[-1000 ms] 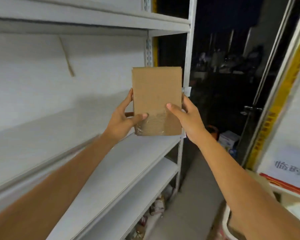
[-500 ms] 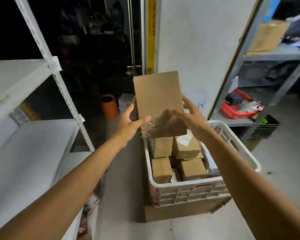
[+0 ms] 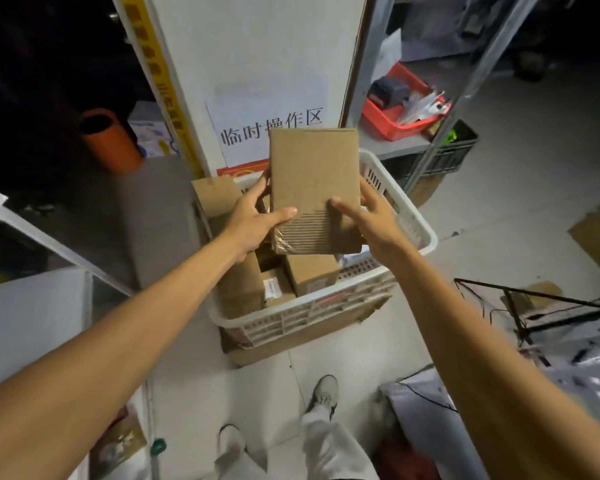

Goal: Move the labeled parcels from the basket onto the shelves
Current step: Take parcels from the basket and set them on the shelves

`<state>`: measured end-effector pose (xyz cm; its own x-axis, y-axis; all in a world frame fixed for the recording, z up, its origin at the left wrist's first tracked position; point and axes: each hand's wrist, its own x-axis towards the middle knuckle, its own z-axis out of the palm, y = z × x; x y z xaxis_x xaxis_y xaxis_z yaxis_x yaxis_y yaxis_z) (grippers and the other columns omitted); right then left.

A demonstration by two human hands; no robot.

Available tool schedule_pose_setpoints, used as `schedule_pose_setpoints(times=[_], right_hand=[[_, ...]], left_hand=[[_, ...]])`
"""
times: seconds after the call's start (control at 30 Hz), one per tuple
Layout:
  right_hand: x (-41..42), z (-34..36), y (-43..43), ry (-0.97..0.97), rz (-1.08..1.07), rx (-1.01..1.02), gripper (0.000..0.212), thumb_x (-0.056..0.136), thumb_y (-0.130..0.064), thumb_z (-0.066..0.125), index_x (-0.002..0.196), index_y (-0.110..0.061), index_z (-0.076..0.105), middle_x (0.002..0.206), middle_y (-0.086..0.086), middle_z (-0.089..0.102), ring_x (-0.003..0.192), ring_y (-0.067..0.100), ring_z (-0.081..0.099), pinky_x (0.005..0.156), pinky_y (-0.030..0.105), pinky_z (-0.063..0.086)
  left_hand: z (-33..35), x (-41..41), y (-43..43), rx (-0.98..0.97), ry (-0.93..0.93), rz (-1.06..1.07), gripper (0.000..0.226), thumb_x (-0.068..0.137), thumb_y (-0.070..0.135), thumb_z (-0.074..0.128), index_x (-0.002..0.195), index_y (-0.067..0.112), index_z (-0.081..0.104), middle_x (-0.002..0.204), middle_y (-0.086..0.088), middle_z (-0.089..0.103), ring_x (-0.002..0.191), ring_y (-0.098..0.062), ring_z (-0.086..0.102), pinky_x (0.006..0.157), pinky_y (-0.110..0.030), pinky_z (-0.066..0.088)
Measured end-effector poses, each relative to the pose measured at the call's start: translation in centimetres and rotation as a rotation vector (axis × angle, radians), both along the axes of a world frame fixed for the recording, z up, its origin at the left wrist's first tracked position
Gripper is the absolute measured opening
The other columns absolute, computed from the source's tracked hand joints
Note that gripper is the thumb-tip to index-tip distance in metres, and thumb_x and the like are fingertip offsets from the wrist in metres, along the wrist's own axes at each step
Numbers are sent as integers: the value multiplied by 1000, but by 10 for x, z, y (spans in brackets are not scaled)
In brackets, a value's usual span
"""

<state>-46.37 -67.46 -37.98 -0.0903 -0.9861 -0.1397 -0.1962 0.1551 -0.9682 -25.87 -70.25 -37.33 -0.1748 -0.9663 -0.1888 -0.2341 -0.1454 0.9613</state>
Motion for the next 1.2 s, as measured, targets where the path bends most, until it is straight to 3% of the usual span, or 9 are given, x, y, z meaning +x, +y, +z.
schedule_pose_setpoints(times=[0.07,0.23,0.47,0.6,0.8,0.87,0.93,1.03,1.2], right_hand=[[-25,-11,-13,-13,1,39,61,73,-51,72,130,-40,52,124,-4,60,115,17,57,100,49,47],[-79,-35,-44,-9,-12,65,64,76,-48,73,135,-39,49,124,-7,62,117,14,56,102,44,46],[-118,-82,-75,-87,-113,175,62,83,-39,71,139,-29,48,130,-4,59,119,15,55,101,39,45],[-134,-101,-105,-77,-126,232,57,87,-37,69,139,-31,47,128,-6,60,117,15,55,96,34,45],[-151,-127,-159,-15,-153,298,55,89,-29,67,140,-26,45,122,-3,61,106,12,58,81,22,46],[-156,-137,-181,6,-140,331,56,90,-26,67,140,-22,43,119,-1,61,100,11,59,79,20,48],[-160,-150,-203,45,-134,375,57,88,-29,68,138,-18,41,121,3,59,104,16,59,86,28,51],[-160,-178,-234,88,-91,419,58,87,-24,70,135,-12,39,125,9,57,113,24,58,96,38,49],[-153,-216,-249,165,63,415,76,83,-18,66,149,-13,29,139,11,51,125,24,50,105,37,41]], left_hand=[[-10,-23,-12,36,-22,-2,84,85,14,70,152,17,20,144,11,34,123,-1,35,81,-1,37],[-31,-79,-36,85,-14,-10,84,86,13,69,153,23,19,151,5,35,107,4,46,60,1,42],[-64,-129,-79,98,-120,-14,83,85,14,69,152,24,21,154,1,31,140,-15,27,113,-36,31],[-88,-151,-103,120,-135,-37,86,87,12,67,153,23,14,154,0,30,138,-13,28,107,-26,29],[-119,-180,-151,157,-119,-67,100,83,-3,67,153,23,1,153,-2,27,123,-4,31,70,9,33],[-129,-187,-165,168,-121,-73,103,82,-3,68,153,23,-2,155,-1,22,128,-6,30,81,5,34],[-144,-193,-177,193,-142,-45,111,79,3,72,153,25,-7,158,-2,16,140,-14,26,108,-20,33],[-171,-205,-192,182,-409,-98,110,77,22,73,153,26,-6,161,-5,-2,146,-25,14,116,-47,26],[-197,-228,-202,-94,-1030,-554,81,88,32,62,152,15,16,160,0,10,144,-26,7,118,-41,9]])
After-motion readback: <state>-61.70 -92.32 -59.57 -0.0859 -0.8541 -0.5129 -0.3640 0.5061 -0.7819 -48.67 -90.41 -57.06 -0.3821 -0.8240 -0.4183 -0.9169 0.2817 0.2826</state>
